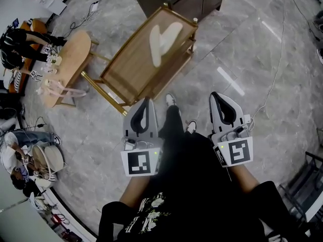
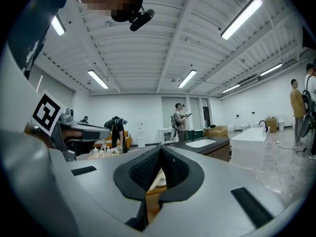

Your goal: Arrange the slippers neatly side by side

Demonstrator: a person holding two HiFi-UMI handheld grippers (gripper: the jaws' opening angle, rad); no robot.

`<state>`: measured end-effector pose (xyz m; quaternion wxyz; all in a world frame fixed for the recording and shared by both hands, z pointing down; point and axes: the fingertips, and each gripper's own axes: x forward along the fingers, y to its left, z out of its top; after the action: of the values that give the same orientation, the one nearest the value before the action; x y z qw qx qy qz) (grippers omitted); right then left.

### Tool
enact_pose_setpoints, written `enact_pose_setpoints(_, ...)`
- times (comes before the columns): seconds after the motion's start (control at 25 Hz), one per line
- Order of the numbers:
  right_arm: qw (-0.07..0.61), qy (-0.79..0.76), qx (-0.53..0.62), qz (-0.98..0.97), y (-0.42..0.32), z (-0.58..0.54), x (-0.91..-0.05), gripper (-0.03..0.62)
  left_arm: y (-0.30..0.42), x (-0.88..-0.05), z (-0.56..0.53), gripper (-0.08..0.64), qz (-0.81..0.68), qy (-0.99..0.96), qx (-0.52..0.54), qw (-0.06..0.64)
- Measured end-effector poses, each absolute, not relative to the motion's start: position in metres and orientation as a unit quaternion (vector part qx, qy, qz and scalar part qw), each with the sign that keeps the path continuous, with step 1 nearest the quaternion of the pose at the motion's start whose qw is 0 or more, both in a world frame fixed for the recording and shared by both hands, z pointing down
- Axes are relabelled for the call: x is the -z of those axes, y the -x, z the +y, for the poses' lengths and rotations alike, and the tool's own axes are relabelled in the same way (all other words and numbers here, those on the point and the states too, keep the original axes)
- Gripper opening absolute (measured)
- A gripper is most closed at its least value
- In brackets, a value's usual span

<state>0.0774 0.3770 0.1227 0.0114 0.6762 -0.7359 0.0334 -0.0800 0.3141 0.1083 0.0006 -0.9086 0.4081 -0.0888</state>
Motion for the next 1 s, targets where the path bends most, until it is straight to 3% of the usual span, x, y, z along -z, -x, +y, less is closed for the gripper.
enact_pose_setpoints(0.48, -0.001, -0.68, -0.065, -0.73, -0.093, 0.363, -0.136, -0.002, 0.03, -0.117, 0.305, 0.003, 0.364, 0.926, 0.098, 0.0)
enact_pose_setpoints(1.0, 0.018, -0.615, -0.028, -0.788, -0.06, 0.267, -0.119, -0.002, 0.062, -0.109, 0.231, 0.003, 0.426, 0.902, 0.068, 0.001)
